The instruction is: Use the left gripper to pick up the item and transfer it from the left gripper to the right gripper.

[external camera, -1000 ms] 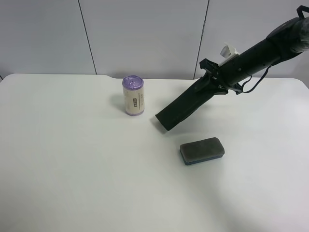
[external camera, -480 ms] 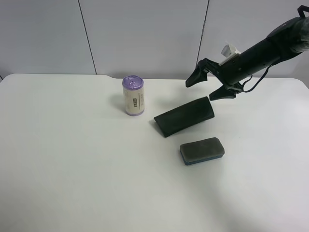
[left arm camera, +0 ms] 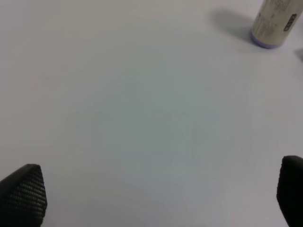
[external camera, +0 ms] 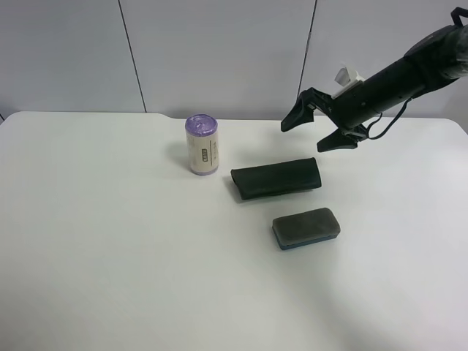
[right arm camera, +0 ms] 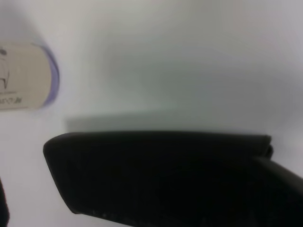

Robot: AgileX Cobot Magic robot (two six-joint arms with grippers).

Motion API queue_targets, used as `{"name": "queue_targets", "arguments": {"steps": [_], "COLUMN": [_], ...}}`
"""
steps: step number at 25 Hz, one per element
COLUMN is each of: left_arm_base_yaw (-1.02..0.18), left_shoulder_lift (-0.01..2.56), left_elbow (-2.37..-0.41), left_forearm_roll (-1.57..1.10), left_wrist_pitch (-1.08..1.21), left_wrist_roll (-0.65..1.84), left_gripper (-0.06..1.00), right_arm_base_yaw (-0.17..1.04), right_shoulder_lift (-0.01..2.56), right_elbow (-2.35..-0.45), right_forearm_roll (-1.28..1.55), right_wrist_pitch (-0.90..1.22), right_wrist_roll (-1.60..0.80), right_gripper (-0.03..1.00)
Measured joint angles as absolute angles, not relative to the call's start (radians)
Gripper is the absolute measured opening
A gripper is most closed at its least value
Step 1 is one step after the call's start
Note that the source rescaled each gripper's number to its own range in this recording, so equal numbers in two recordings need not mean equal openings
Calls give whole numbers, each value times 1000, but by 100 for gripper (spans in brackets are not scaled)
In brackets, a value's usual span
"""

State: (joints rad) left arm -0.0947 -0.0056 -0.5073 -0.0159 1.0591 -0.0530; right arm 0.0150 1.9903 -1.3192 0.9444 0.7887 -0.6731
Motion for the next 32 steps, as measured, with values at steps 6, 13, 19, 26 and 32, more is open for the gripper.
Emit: {"name": "queue_targets", "arguments": {"steps": [6, 13, 19, 26, 32], "left_arm_base_yaw": [-95, -95, -95, -95, -95], "left_shoulder_lift": [-6, -6, -6, -6, -6], "left_elbow": [-507, -507, -507, -507, -507], "left_forearm_roll": [-17, -17, -17, -17, -17], "left_wrist_pitch": [1059, 1059, 1059, 1059, 1059], "left_wrist_roll": [-53, -53, -53, -53, -53], "left_gripper": [100, 100, 100, 100, 100], "right_arm_base_yaw": [15, 15, 15, 15, 15], "right_shoulder_lift": [1890, 1712, 1537, 1340, 1144], "right_elbow": [-1319, -1321, -1321, -1282, -1131], "right_forearm_roll": [788, 522, 380, 266, 236], "right_wrist_pitch": [833, 953, 1070, 1202, 1212], "right_wrist_roll": [-590, -432, -349, -274, -237], "right_gripper": [100, 100, 100, 100, 100]}}
